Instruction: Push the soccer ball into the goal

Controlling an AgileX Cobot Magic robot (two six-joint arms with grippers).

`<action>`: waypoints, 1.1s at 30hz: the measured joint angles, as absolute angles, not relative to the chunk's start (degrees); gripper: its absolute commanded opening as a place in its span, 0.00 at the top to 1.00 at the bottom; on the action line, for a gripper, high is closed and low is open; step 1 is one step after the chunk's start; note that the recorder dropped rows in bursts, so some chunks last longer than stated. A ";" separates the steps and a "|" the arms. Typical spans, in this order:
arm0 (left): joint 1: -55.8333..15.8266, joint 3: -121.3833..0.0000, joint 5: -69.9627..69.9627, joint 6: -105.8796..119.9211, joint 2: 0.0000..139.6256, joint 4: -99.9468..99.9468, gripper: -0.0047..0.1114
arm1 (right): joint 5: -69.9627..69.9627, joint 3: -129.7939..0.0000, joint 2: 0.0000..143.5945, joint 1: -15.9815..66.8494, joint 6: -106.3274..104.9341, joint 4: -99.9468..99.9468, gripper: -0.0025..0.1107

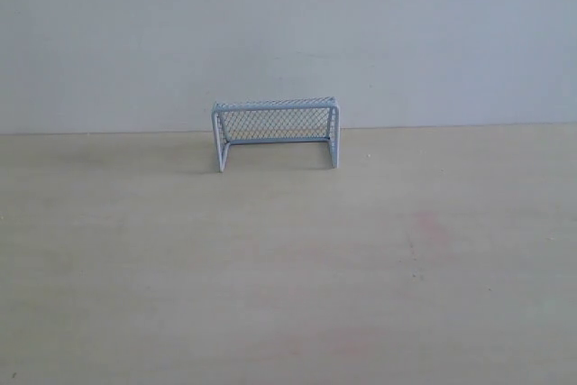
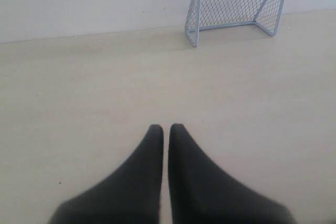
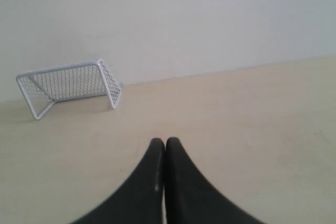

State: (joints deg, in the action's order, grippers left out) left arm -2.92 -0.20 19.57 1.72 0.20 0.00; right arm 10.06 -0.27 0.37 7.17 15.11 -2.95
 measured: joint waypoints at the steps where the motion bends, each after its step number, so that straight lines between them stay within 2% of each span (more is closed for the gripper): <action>1: -2.92 -0.20 19.57 1.72 0.20 0.00 0.92 | 10.93 -0.27 0.37 7.17 15.11 -2.95 0.98; 9: -2.92 -0.20 19.57 1.72 0.20 0.00 0.92 | 20.30 0.02 0.37 6.65 10.10 -3.23 0.98; 14: -2.92 -0.20 19.57 1.72 0.20 0.00 0.92 | 20.82 0.02 0.28 3.74 10.00 -3.23 0.98; 33: -2.92 -0.20 19.57 1.72 0.20 0.00 0.92 | 21.31 0.02 0.28 3.49 10.00 -3.23 0.98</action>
